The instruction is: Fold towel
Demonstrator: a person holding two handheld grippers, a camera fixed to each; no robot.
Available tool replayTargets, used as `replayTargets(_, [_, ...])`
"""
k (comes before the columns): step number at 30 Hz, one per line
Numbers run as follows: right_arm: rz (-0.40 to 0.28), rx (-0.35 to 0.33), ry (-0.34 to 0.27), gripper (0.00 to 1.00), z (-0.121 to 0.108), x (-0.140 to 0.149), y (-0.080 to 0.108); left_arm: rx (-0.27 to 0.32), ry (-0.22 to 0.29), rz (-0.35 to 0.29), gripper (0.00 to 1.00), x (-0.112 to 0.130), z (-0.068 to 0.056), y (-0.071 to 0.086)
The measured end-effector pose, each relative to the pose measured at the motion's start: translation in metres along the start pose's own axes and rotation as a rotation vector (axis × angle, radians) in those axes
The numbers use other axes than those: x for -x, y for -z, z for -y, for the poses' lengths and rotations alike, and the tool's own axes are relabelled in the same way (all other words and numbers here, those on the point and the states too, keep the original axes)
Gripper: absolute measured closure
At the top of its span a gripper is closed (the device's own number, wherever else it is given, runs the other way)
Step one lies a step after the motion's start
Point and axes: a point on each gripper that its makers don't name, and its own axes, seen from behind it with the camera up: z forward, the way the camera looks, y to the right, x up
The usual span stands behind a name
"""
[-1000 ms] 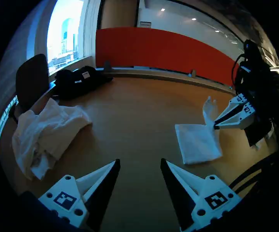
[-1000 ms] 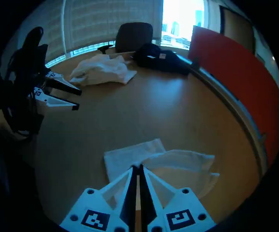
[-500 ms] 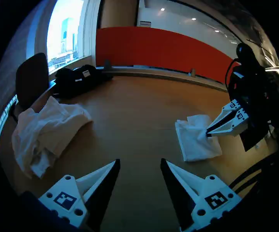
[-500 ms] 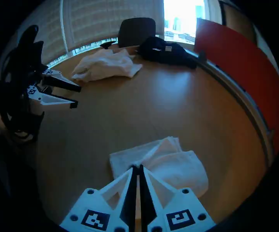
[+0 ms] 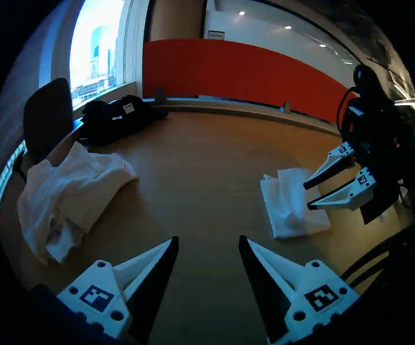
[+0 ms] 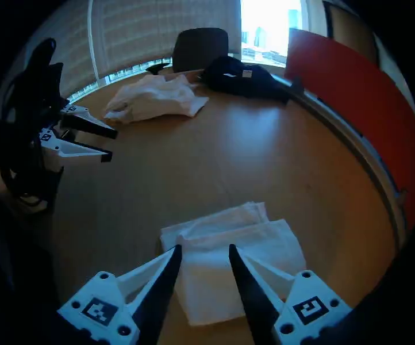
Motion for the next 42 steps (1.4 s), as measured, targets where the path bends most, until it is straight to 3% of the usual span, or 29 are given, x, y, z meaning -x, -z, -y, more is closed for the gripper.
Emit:
replayTargets(6, [-0.007,-0.004,-0.026,0.2,0.0,0.004,0.005,-0.001,-0.003,-0.001,0.24,-0.001,-0.001,0.0])
replayTargets(30, [0.02,0.047,-0.095,0.19,0.001,0.06,0.037,-0.003,-0.016,-0.002,0.23,-0.004,-0.002,0.002])
replayTargets(42, [0.053,0.079,-0.129,0.19,0.008,0.088,0.032,-0.005,-0.018,0.001,0.23,-0.003,-0.003,0.002])
